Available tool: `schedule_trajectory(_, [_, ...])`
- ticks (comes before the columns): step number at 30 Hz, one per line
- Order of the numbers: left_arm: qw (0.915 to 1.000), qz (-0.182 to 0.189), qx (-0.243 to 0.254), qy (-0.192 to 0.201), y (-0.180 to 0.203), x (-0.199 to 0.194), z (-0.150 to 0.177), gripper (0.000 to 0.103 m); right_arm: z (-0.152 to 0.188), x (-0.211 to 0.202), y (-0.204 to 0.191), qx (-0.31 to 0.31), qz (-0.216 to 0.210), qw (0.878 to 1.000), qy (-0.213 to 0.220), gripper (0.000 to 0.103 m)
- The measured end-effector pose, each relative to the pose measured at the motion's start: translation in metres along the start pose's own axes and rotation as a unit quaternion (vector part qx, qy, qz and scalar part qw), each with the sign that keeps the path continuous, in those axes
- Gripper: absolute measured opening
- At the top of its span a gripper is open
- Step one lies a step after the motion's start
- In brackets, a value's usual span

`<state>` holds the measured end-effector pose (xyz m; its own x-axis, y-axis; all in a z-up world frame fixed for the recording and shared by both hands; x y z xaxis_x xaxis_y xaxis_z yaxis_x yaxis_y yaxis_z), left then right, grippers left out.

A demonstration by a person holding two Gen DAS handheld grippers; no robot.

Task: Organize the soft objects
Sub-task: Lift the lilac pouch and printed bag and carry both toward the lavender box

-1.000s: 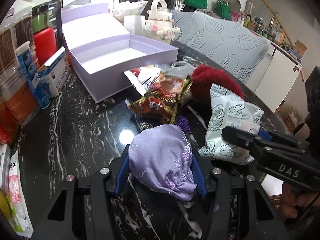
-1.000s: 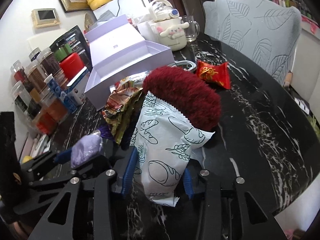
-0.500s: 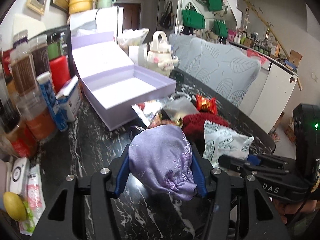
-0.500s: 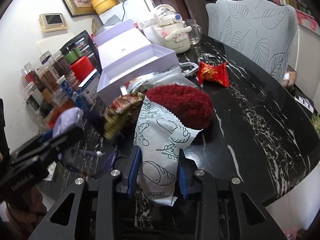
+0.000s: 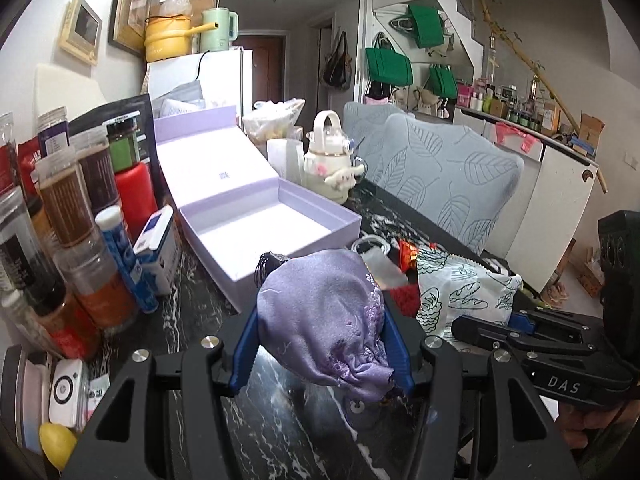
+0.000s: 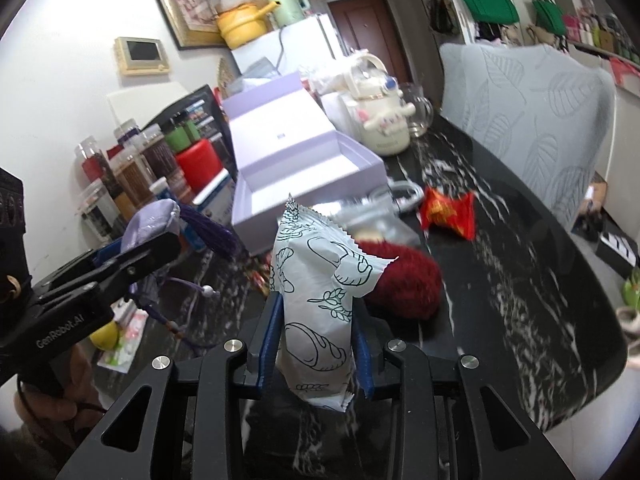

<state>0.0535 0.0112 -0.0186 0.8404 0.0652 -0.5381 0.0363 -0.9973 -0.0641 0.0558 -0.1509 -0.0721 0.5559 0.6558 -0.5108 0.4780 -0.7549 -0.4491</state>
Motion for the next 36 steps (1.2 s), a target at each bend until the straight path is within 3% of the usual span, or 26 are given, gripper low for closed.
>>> schedule_trajectory(18, [0.9994,-0.019,-0.001,0.029,-0.015,0.034,-0.060,0.055,-0.082,0.010,-0.018,-0.063,-0.036,0.997,0.042,0.032])
schedule_trajectory(36, [0.9975,-0.047,0.002,0.053,-0.037,0.097,-0.136,0.055,-0.175,0.065,-0.024,-0.111,-0.070,0.990,0.054,0.032])
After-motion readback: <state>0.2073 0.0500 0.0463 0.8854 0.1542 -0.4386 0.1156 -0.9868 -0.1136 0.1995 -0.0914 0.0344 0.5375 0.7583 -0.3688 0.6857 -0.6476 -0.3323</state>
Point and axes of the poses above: each gripper's, at about its wrist camera, not at the fingertips, and x roughly the way its jaws point, y to its right, z to its underside, the point moved 6 cm from there along x, roughly the way its jaws point, and after that the axes turned 13 degrees about -z, right-handed, at the moved point
